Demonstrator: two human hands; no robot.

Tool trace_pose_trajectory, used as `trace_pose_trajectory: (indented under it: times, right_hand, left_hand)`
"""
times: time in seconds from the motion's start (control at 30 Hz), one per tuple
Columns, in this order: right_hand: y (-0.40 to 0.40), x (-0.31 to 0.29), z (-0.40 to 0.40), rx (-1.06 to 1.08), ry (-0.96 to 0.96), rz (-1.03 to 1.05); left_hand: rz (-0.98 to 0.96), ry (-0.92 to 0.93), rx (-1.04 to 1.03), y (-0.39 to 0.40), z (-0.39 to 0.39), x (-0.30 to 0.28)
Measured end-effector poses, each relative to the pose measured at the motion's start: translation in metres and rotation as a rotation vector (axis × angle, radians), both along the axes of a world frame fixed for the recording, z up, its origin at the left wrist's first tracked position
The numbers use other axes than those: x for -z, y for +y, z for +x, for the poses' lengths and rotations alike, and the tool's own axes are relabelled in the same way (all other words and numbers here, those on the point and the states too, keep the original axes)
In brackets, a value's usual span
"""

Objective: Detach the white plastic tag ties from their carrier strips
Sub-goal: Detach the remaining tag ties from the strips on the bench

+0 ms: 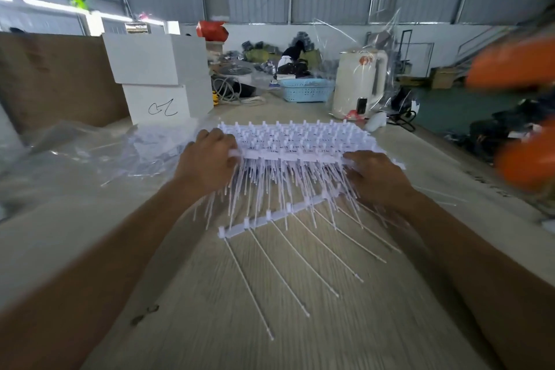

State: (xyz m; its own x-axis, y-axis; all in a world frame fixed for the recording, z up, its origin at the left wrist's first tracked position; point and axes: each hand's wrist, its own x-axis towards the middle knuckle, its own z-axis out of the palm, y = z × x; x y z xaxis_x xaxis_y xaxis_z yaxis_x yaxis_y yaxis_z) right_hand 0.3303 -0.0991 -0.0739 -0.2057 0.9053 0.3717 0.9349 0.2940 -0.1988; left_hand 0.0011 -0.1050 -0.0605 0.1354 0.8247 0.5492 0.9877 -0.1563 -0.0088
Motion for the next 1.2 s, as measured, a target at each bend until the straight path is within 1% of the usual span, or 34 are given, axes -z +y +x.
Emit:
trace_pose_trajectory:
  times: [0.07, 0.23, 0.3, 0.37, 0.4, 0.47, 0.5, 0.57, 0.6, 0.63, 0.67, 0.7, 0.73, 0.8, 0.83, 0.87, 0.9, 0.93, 0.97, 1.0, 1.03, 1.1, 1.17, 1.2]
  right_hand:
    - [0.002, 0.002, 0.002, 0.027, 0.008, -0.008]
    - [0.002, -0.009, -0.003, 0.069, 0.125, 0.266]
    - [0.0, -0.017, -0.002, 0.023, 0.198, 0.393]
    - [0.001, -0.023, 0.0, -0.02, 0.257, 0.422]
    - [0.001, -0.023, 0.001, -0.03, 0.243, 0.399]
    - [-0.001, -0.023, -0.002, -0.046, 0.165, 0.343]
    - [-0.004, -0.024, -0.005, -0.074, 0.166, 0.332]
    - [-0.02, -0.032, -0.015, -0.201, 0.274, 0.318]
    - [-0.031, -0.038, -0.022, -0.307, 0.341, 0.249]
    - [-0.045, -0.044, -0.031, -0.427, 0.377, 0.131]
    - [-0.059, -0.047, -0.042, -0.554, 0.374, -0.007]
    - [-0.073, -0.045, -0.057, -0.669, 0.335, -0.123]
    - [-0.083, -0.039, -0.07, -0.735, 0.242, -0.168]
    - [-0.092, -0.021, -0.096, -0.738, -0.056, -0.079]
    - [-0.092, -0.013, -0.106, -0.681, -0.212, -0.011]
    - [-0.091, -0.007, -0.111, -0.612, -0.311, 0.034]
    - [-0.088, -0.003, -0.113, -0.569, -0.348, 0.061]
    - [-0.087, -0.001, -0.114, -0.553, -0.361, 0.08]
    - [-0.086, -0.001, -0.114, -0.552, -0.373, 0.096]
    - [-0.085, -0.001, -0.113, -0.561, -0.373, 0.118]
    - [-0.085, 0.0, -0.111, -0.569, -0.366, 0.14]
    - [-0.086, -0.002, -0.109, -0.576, -0.328, 0.147]
    - [-0.086, -0.009, -0.104, -0.62, -0.223, 0.052]
    - [-0.086, -0.013, -0.101, -0.656, -0.115, -0.046]
  left_hand:
    - [0.074, -0.13, 0.054, -0.001, 0.0, -0.002]
    - [0.221, -0.409, 0.197, -0.005, 0.001, -0.015]
    - [0.27, -0.502, 0.232, -0.008, -0.001, -0.019]
    - [0.262, -0.542, 0.21, -0.011, -0.003, -0.018]
    - [0.234, -0.53, 0.168, -0.012, -0.004, -0.014]
    - [0.154, -0.446, 0.067, -0.012, -0.006, -0.005]
    - [0.103, -0.403, 0.043, -0.011, -0.007, -0.001]
    - [0.009, -0.347, 0.049, -0.01, -0.007, 0.004]
    - [-0.014, -0.326, 0.057, -0.01, -0.007, 0.005]
    - [-0.022, -0.308, 0.058, -0.009, -0.007, 0.006]
    - [-0.018, -0.297, 0.048, -0.009, -0.007, 0.006]
    - [0.002, -0.283, 0.028, -0.008, -0.007, 0.005]
    - [0.04, -0.261, 0.012, -0.008, -0.006, 0.006]
    - [0.142, -0.222, 0.049, -0.008, -0.003, 0.005]
    - [0.157, -0.212, 0.135, -0.008, -0.002, 0.004]
    - [0.116, -0.217, 0.248, -0.009, 0.0, 0.003]
    - [0.032, -0.226, 0.355, -0.01, 0.003, 0.003]
    - [-0.071, -0.215, 0.421, -0.01, 0.004, 0.006]
    - [-0.153, -0.169, 0.434, -0.01, 0.006, 0.01]
    - [-0.204, -0.102, 0.402, -0.01, 0.006, 0.014]
    - [-0.224, -0.057, 0.366, -0.008, 0.007, 0.019]
    - [-0.206, -0.065, 0.348, -0.007, 0.005, 0.021]
    - [-0.183, -0.101, 0.359, -0.005, 0.003, 0.019]
    - [-0.177, -0.109, 0.364, -0.004, 0.002, 0.019]
